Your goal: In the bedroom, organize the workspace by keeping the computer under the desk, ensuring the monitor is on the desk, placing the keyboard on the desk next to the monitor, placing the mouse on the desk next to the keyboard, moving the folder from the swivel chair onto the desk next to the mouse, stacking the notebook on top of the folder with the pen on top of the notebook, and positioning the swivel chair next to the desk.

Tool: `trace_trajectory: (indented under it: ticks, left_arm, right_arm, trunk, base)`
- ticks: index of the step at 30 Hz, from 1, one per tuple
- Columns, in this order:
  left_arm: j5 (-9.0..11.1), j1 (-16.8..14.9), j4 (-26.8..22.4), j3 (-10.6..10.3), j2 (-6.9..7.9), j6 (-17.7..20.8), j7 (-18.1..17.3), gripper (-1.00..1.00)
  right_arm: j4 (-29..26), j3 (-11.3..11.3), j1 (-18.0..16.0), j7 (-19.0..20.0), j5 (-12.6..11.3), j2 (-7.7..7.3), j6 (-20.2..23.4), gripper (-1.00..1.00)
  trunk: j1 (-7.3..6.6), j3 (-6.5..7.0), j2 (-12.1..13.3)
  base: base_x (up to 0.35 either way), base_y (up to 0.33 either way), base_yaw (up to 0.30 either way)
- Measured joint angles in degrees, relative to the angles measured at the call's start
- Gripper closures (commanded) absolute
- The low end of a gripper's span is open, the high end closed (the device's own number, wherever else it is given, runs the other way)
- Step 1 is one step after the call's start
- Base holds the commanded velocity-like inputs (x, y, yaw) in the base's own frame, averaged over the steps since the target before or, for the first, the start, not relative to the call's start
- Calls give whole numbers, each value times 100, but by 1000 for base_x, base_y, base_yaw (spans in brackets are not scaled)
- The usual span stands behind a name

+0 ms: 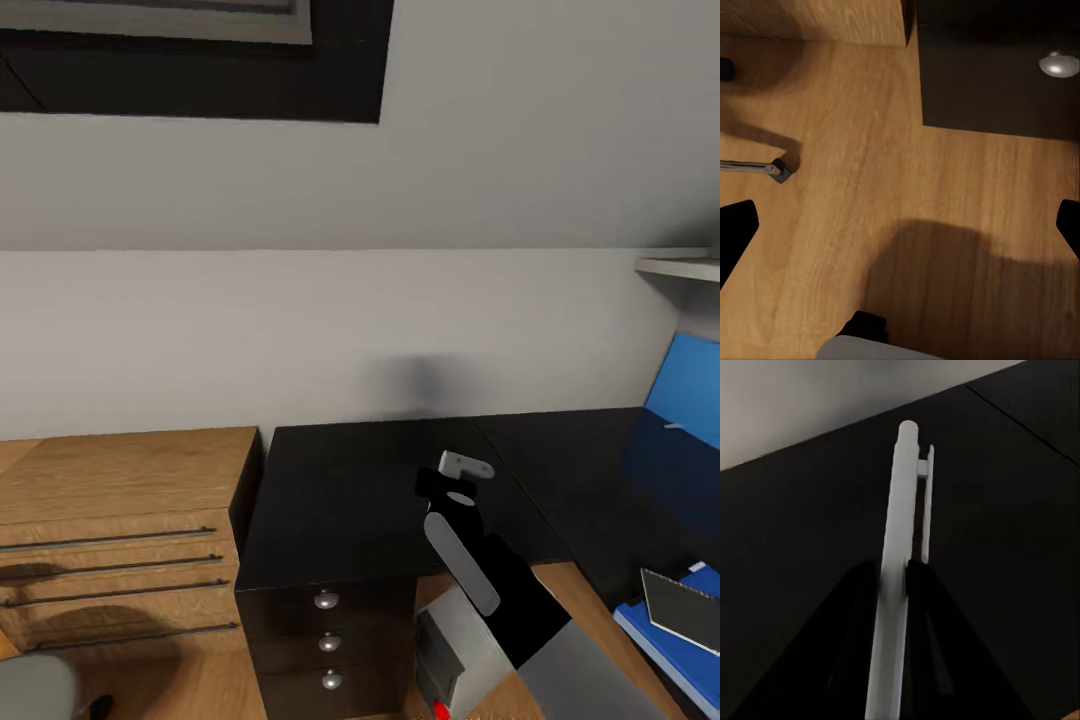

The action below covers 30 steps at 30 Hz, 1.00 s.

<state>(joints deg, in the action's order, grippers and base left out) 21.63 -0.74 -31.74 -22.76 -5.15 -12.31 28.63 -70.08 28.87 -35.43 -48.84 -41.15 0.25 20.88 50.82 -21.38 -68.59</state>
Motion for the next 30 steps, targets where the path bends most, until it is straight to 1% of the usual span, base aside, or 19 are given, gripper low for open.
trace_trajectory:
  ticks: [2,3,5,6,8,9,15,17,20,21,24,26,30]
  left_arm:
    - [0,0,1,0,0,-3,0,-100]
    - [0,0,1,0,0,-4,0,-100]
    - [0,0,2,0,0,-6,1,-100]
    - [-2,0,2,0,0,-6,2,-100]
    - [-3,0,2,0,0,-7,1,-100]
    - [-5,0,2,0,0,-7,2,-100]
    - [-8,0,2,0,0,-7,6,-100]
    - [-8,0,2,0,0,-7,8,-100]
    - [-8,0,2,0,0,-8,8,-100]
    - [-9,0,2,0,0,-7,8,-100]
    - [-9,1,1,1,0,-7,8,-100]
    - [-9,1,0,1,0,-7,9,-100]
    - [-9,1,0,1,0,-7,9,-100]
  right_arm:
    - [19,-108,1,4,-1,-12,-2,100]
    - [65,-221,1,7,-2,-20,-2,100]
    - [122,-351,0,12,-5,-25,-4,100]
    - [166,-488,0,19,-5,-25,-2,100]
    - [198,-631,0,25,-4,-25,-4,100]
    - [218,-754,-1,30,-1,-25,-3,100]
    - [352,-1067,-1,43,-5,-31,-13,100]
    - [524,-1409,-1,114,1,-29,-46,100]
    - [579,-1642,-1,227,10,-30,-73,100]
    - [603,-1765,-2,301,17,-32,-82,100]
    - [641,-1941,-2,394,27,-69,-90,100]
    - [664,-2005,-2,427,32,-138,-91,100]
    - [682,-2058,-2,461,26,-235,-107,100]
  trunk:
    - [0,0,0]
    - [0,0,0]
    - [0,0,0]
    - [0,0,0]
    - [0,0,0]
    - [0,0,0]
    - [0,0,0]
    - [0,0,0]
    - [0,0,0]
    - [0,0,0]
    - [0,0,0]
    - [0,0,0]
    - [0,0,0]
  base:
    - [0,0,-297]
    - [0,0,-297]
    - [0,0,-298]
    - [0,0,-298]
    - [0,0,-298]
    - [0,0,-298]
    - [0,0,-298]
    - [0,0,-298]
    - [0,0,-298]
    - [0,0,-298]
    - [0,0,-298]
    - [0,0,-298]
    - [0,0,-298]
